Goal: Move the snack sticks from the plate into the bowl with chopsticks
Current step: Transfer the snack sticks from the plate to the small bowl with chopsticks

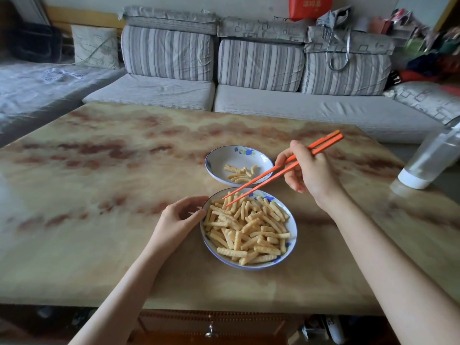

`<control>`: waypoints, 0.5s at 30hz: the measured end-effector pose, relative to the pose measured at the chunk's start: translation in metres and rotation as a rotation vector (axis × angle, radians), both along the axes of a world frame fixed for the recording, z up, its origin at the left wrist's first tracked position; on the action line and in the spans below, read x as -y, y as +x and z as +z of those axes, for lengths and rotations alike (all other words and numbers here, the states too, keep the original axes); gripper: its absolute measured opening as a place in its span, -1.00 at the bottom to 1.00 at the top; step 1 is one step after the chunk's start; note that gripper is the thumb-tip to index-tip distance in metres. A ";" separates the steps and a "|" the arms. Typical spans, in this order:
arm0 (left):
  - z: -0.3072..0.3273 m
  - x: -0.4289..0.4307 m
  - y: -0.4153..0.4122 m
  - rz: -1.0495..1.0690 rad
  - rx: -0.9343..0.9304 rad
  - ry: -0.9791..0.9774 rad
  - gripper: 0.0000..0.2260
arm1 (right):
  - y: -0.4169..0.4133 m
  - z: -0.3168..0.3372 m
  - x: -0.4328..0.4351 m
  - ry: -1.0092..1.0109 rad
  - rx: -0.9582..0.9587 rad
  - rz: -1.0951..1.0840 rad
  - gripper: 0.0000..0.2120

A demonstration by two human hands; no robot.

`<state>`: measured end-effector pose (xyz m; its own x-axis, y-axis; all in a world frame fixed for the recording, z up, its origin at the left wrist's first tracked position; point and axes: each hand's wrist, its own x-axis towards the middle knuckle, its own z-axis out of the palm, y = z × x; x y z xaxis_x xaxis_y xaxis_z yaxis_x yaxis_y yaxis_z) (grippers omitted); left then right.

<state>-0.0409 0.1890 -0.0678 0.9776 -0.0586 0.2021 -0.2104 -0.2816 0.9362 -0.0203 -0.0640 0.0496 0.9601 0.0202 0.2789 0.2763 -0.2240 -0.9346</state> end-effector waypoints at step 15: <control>0.003 0.001 -0.003 0.009 -0.013 -0.008 -0.61 | 0.001 0.010 0.012 -0.010 0.055 -0.074 -0.53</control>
